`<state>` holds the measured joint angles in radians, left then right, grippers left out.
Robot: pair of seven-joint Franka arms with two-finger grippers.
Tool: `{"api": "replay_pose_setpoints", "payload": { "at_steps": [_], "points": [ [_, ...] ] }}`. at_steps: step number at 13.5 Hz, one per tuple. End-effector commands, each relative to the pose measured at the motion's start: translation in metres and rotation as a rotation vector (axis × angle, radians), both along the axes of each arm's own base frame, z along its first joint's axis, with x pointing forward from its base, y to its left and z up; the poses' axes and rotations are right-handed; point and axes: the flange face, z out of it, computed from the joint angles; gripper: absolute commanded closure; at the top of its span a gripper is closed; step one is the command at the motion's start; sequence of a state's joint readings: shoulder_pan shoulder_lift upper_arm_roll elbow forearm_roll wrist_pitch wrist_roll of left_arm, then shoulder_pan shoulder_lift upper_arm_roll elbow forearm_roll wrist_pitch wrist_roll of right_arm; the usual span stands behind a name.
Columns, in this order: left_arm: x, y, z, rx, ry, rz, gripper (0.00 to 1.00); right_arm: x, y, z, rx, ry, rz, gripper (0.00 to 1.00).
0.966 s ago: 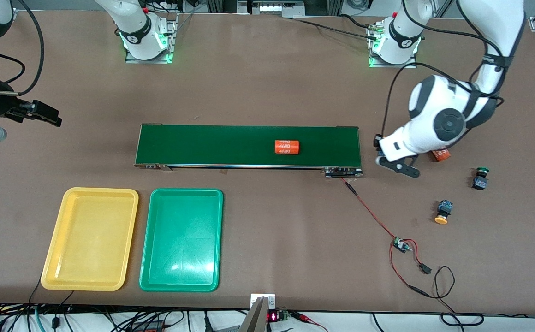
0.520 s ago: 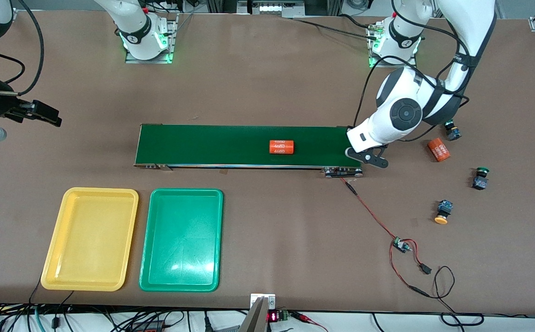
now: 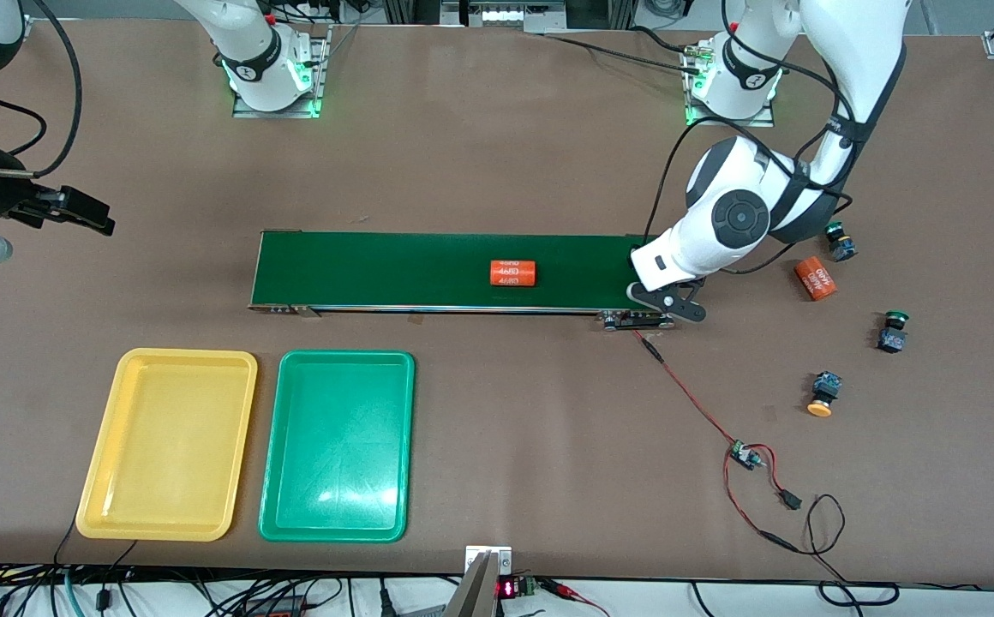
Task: Sort buttons by color to trays
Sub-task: 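Place the yellow-capped button on the conveyor belt with the left gripper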
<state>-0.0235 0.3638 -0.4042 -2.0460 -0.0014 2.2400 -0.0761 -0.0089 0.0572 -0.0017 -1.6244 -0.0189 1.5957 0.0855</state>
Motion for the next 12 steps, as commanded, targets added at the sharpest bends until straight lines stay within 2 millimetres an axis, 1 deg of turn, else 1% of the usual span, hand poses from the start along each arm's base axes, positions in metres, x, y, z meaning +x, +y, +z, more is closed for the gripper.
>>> {"api": "replay_pose_setpoints", "payload": {
  "at_steps": [1, 4, 7, 8, 9, 10, 11, 12],
  "points": [
    [0.001, -0.018, -0.008, -0.012, 0.016, -0.008, 1.00, -0.001, 0.001, 0.003, 0.014, -0.006, -0.019, 0.00],
    [-0.001, -0.020, -0.015, -0.011, 0.030, -0.011, 0.99, -0.001, 0.001, 0.003, 0.015, -0.005, -0.018, 0.00],
    [-0.007, -0.025, -0.018, -0.007, 0.040, -0.022, 0.96, -0.001, -0.001, 0.003, 0.014, -0.005, -0.021, 0.00],
    [-0.005, -0.025, -0.016, -0.010, 0.033, -0.028, 0.75, -0.001, -0.001, 0.003, 0.013, -0.005, -0.019, 0.00],
    [-0.003, -0.026, -0.014, -0.014, 0.026, -0.041, 0.08, -0.001, -0.001, 0.003, 0.015, -0.005, -0.019, 0.00],
    [0.000, -0.025, -0.007, -0.019, 0.010, -0.051, 0.00, -0.001, -0.001, 0.003, 0.013, -0.003, -0.019, 0.00],
    [0.011, -0.020, 0.009, -0.030, -0.020, -0.058, 0.00, -0.001, -0.002, 0.003, 0.015, -0.003, -0.018, 0.00],
    [0.018, -0.008, 0.023, -0.032, -0.048, -0.055, 0.00, -0.001, -0.005, 0.003, 0.015, -0.005, -0.021, 0.00]
  ]
}}
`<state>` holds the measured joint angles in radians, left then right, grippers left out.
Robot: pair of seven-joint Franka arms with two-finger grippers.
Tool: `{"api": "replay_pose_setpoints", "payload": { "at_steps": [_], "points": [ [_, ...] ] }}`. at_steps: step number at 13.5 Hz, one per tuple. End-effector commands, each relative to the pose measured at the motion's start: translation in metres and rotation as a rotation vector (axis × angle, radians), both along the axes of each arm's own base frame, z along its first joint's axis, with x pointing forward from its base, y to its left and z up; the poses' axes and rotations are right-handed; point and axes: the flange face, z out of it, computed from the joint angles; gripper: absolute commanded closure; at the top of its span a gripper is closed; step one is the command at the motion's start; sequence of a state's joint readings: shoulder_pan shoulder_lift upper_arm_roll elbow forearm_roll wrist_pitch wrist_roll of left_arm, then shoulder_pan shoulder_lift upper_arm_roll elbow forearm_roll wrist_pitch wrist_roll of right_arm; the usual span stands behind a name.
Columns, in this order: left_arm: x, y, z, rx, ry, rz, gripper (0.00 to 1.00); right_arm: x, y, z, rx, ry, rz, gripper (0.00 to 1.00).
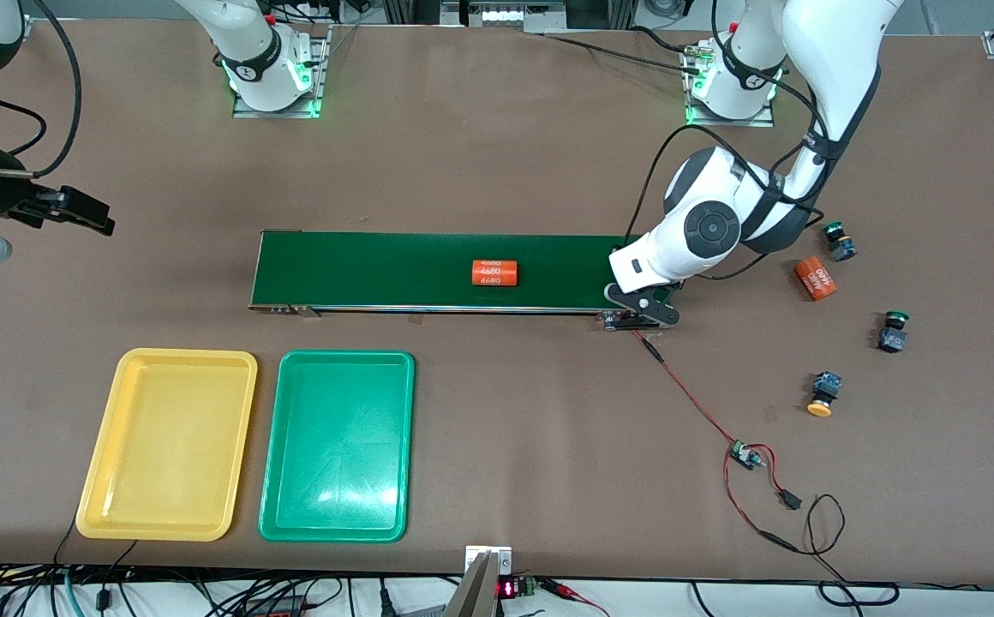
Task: Sort buttons by color to trays
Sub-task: 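Place the yellow-capped button on the conveyor belt with the left gripper, then grasp another yellow-capped button with the left gripper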
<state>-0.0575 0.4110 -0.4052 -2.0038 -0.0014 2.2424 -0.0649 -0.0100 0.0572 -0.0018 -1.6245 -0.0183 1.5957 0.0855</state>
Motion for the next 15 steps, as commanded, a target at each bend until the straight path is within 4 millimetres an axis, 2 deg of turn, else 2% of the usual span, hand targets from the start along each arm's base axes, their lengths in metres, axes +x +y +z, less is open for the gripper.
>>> {"api": "replay_pose_setpoints", "payload": {
  "at_steps": [1, 3, 5, 6, 8, 9, 10, 13, 15],
  "points": [
    [0.027, 0.040, 0.043, -0.012, -0.078, 0.022, 0.00, -0.001, -0.006, 0.002, 0.015, -0.002, -0.019, 0.00],
    [0.048, 0.104, 0.046, 0.002, -0.087, 0.131, 0.00, -0.001, -0.006, 0.002, 0.015, -0.002, -0.019, 0.00],
    [0.058, 0.144, 0.041, 0.020, -0.087, 0.184, 0.00, -0.001, -0.006, 0.002, 0.015, 0.000, -0.018, 0.00],
    [0.067, 0.173, 0.040, 0.032, -0.093, 0.233, 0.00, -0.001, -0.006, 0.002, 0.015, 0.000, -0.016, 0.00],
    [0.088, 0.208, 0.035, 0.066, -0.118, 0.240, 0.00, -0.001, -0.006, 0.002, 0.015, 0.000, -0.016, 0.00],
    [0.096, 0.217, 0.030, 0.080, -0.125, 0.222, 0.00, -0.001, -0.006, 0.002, 0.015, 0.000, -0.016, 0.00],
    [0.102, 0.237, 0.018, 0.088, -0.115, 0.237, 0.00, -0.001, -0.006, 0.002, 0.015, 0.000, -0.016, 0.00],
    [0.118, 0.316, -0.002, 0.075, -0.108, 0.301, 0.00, -0.001, -0.006, 0.002, 0.015, 0.000, -0.016, 0.00],
    [0.127, 0.366, -0.027, 0.020, -0.112, 0.169, 0.00, -0.002, -0.007, 0.002, 0.015, 0.001, -0.018, 0.00]
  ]
}}
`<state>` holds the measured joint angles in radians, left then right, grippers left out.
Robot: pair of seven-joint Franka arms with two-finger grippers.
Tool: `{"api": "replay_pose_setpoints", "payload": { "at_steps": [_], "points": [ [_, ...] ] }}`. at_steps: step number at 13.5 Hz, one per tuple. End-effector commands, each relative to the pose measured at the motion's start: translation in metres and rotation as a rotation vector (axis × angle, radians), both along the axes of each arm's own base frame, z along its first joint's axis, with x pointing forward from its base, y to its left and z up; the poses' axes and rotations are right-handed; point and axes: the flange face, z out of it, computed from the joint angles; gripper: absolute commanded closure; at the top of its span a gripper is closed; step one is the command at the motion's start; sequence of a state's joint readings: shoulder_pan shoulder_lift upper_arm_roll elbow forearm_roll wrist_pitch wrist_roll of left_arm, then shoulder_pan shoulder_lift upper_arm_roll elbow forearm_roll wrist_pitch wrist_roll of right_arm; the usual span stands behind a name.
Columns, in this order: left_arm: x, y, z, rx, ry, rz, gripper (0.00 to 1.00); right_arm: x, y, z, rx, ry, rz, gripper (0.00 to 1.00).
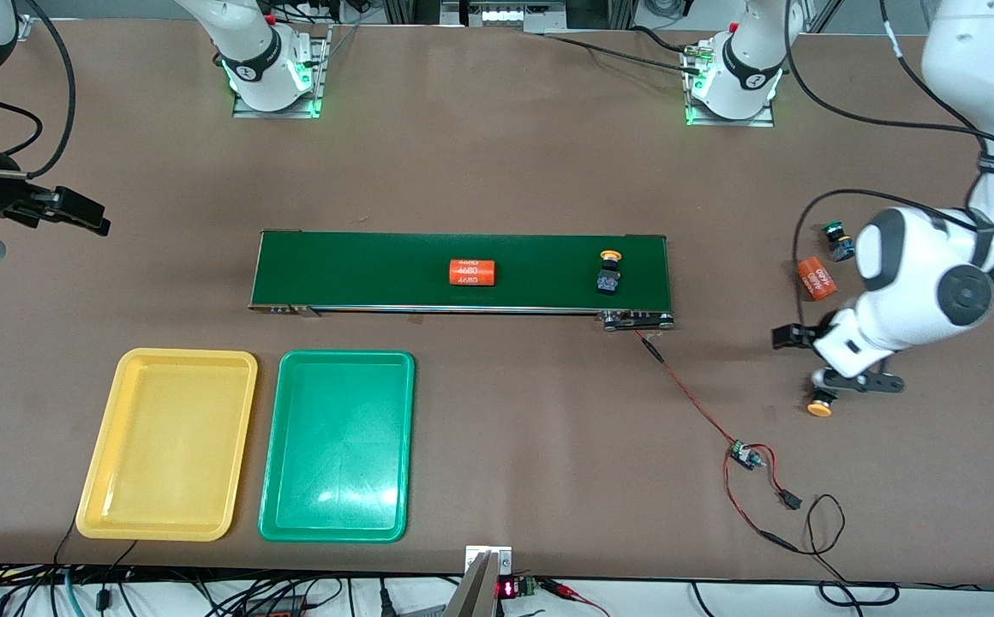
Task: Sort buttons by color to trays
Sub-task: 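Grasp another yellow-capped button with the left gripper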
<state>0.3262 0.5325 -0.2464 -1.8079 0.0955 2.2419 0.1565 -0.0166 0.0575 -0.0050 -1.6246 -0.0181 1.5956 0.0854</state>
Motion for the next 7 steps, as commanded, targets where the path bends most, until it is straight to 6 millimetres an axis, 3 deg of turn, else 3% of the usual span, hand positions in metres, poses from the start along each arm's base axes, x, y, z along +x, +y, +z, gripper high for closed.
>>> {"api": "replay_pose_setpoints", "payload": {
  "at_steps": [1, 4, 7],
  "points": [
    [0.026, 0.057, -0.028, -0.050, -0.028, -0.157, 0.00, -0.001, -0.002, 0.002, 0.015, -0.001, -0.008, 0.00],
    [0.032, 0.060, -0.032, -0.065, -0.043, -0.206, 0.00, -0.001, -0.002, 0.002, 0.015, 0.001, -0.007, 0.00],
    [0.029, 0.051, -0.058, -0.106, -0.017, -0.210, 0.00, -0.001, -0.002, 0.002, 0.015, -0.001, -0.007, 0.00]
  ]
}}
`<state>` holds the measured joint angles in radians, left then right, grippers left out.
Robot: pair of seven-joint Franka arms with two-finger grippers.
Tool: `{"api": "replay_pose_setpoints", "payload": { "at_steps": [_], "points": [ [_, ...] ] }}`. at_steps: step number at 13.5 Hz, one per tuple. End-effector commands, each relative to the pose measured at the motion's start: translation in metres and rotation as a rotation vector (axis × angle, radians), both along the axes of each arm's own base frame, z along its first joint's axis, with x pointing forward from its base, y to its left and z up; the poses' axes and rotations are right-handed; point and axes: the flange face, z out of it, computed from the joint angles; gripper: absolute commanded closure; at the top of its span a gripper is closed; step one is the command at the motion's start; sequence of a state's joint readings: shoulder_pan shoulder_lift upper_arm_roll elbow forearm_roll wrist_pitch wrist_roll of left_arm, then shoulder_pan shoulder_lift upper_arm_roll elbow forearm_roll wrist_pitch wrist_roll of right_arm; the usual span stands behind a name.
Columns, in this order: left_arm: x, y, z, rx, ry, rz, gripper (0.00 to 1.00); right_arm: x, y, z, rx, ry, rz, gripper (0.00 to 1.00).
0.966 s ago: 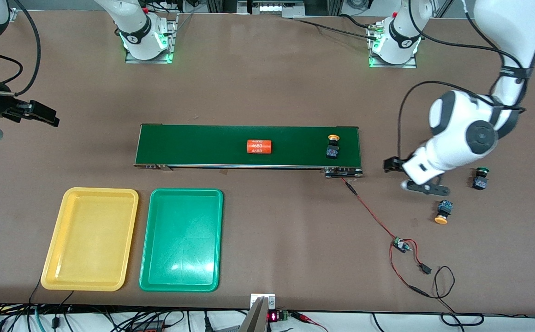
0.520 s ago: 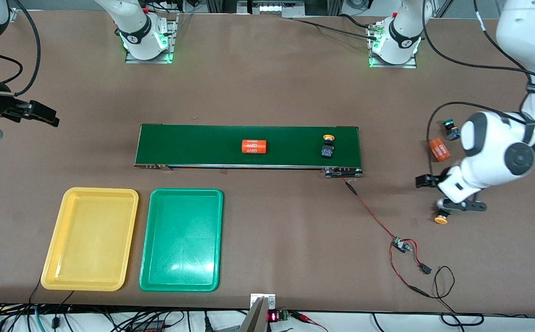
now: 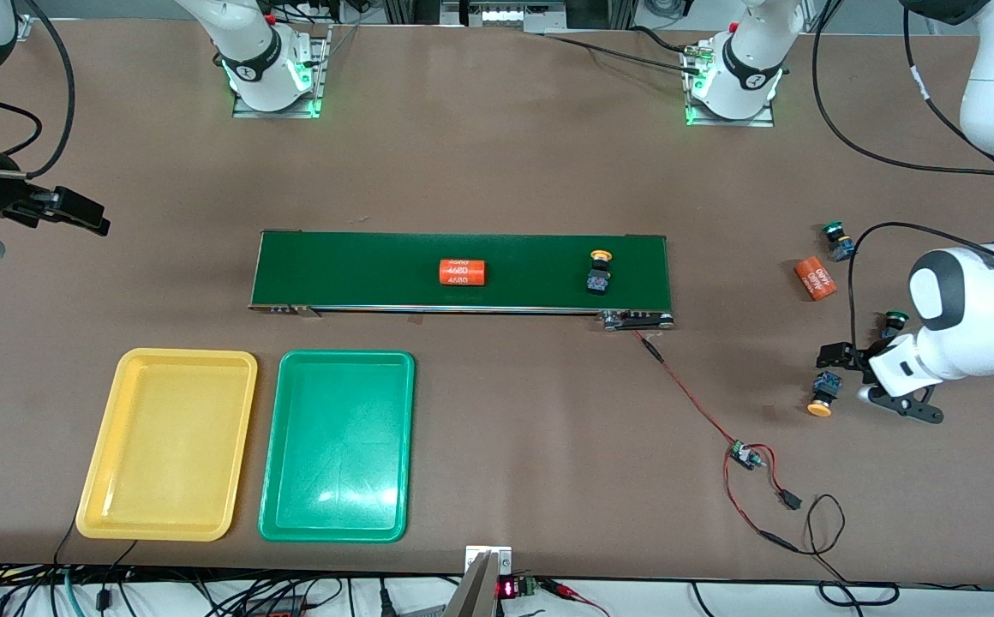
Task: Sort buttons by color to trays
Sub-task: 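Grasp another yellow-capped button with the left gripper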
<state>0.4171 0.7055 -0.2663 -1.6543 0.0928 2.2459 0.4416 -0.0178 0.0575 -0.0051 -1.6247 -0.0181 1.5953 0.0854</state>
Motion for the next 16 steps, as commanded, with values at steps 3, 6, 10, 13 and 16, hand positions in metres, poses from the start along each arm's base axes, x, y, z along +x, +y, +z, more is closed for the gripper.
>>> {"api": "replay_pose_setpoints", "payload": {
  "at_steps": [3, 6, 10, 13, 16],
  "points": [
    [0.009, -0.008, -0.027, -0.055, -0.030, -0.114, 0.00, -0.001, -0.001, 0.002, 0.015, -0.001, -0.007, 0.00],
    [0.008, -0.006, -0.034, -0.062, -0.031, -0.147, 0.00, -0.001, -0.002, 0.002, 0.015, -0.001, -0.008, 0.00],
    [0.009, -0.011, -0.035, -0.060, -0.030, -0.155, 0.15, -0.001, -0.010, 0.002, 0.016, -0.003, -0.016, 0.00],
    [0.010, -0.014, -0.034, -0.057, -0.033, -0.166, 0.11, -0.001, -0.020, 0.001, 0.020, -0.003, 0.023, 0.00],
    [0.019, -0.019, -0.023, -0.051, -0.060, -0.208, 0.02, -0.004, -0.025, 0.000, 0.040, 0.005, 0.021, 0.00]
  ]
}}
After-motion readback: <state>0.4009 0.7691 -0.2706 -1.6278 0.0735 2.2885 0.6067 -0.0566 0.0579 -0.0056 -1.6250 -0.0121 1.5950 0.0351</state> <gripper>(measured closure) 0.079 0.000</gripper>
